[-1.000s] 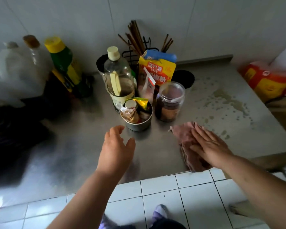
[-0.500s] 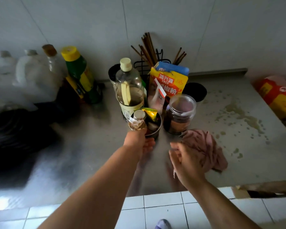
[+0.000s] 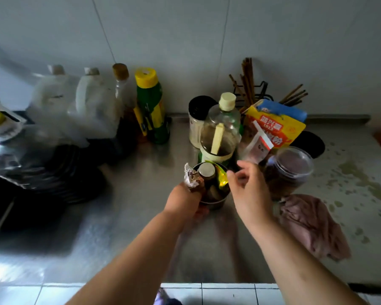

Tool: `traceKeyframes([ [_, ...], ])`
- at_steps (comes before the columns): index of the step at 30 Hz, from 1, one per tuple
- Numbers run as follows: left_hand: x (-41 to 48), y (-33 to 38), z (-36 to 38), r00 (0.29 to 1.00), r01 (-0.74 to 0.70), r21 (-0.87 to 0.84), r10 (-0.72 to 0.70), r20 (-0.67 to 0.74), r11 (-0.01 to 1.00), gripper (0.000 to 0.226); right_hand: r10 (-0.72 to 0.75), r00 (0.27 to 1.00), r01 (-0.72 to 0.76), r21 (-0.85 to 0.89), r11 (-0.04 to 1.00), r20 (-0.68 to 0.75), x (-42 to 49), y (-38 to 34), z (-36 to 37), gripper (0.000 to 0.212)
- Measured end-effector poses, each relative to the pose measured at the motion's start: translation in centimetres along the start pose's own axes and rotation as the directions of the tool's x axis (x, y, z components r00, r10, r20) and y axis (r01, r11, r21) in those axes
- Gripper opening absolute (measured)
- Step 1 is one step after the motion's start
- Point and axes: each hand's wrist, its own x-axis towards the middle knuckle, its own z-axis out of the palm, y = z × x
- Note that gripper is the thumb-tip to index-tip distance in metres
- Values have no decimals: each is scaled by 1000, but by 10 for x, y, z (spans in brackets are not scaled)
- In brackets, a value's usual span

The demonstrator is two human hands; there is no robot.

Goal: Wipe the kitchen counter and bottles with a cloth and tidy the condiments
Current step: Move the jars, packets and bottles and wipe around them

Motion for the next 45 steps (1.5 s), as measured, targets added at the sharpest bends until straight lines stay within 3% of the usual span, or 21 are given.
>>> traceKeyframes([
  [3, 1, -7, -39, 998, 16, -22, -17, -53, 1000, 10, 151, 969, -187, 180, 966, 195, 26, -35, 17, 48],
  [5, 2, -15, -70, 993, 22, -39, -26, -114, 999, 9, 241, 939, -307, 283, 909, 243, 38, -49, 32, 43],
  [10, 1, -32, -140, 969, 23, -52, -35, -243, 998, 10, 312, 947, -322, 265, 909, 78, 50, -62, 57, 18],
  [13, 2, -38, -171, 963, 11, -86, -34, -267, 996, 14, 358, 932, -326, 289, 900, -62, 43, -68, 71, 24],
  [15, 4, -41, -188, 961, 19, -114, -50, -273, 993, 13, 424, 897, -346, 401, 848, -125, 41, -75, 79, 35],
  [18, 8, -42, -200, 961, 18, -160, -62, -268, 987, 18, 448, 890, -367, 447, 816, -87, 41, -82, 86, 14],
  [23, 22, -44, -201, 955, 2, -256, -78, -286, 967, 13, 456, 890, -422, 400, 814, 11, 35, -87, 93, 10],
  [25, 31, -45, -201, 950, 4, -330, -107, -294, 944, 23, 464, 886, -433, 403, 807, 23, 34, -90, 92, 12],
  [29, 39, -44, -194, 936, -20, -385, -118, -330, 923, 23, 377, 926, -344, 398, 851, -6, 33, -102, 88, 18],
  [31, 38, -41, -190, 928, -24, -399, -127, -350, 917, 13, 284, 958, -281, 335, 899, 41, 30, -111, 90, 15],
  [33, 37, -39, -187, 924, -15, -414, -145, -353, 910, 18, 195, 972, -223, 257, 940, 132, 27, -119, 97, 9],
  [39, 38, -41, -185, 915, 4, -493, -202, -350, 870, 19, 84, 924, -150, 153, 977, 373, 31, -137, 141, 10],
  [45, 37, -44, -186, 901, 4, -523, -230, -367, 852, 19, 22, 897, -12, -27, 1000, 441, 38, -143, 181, 24],
])
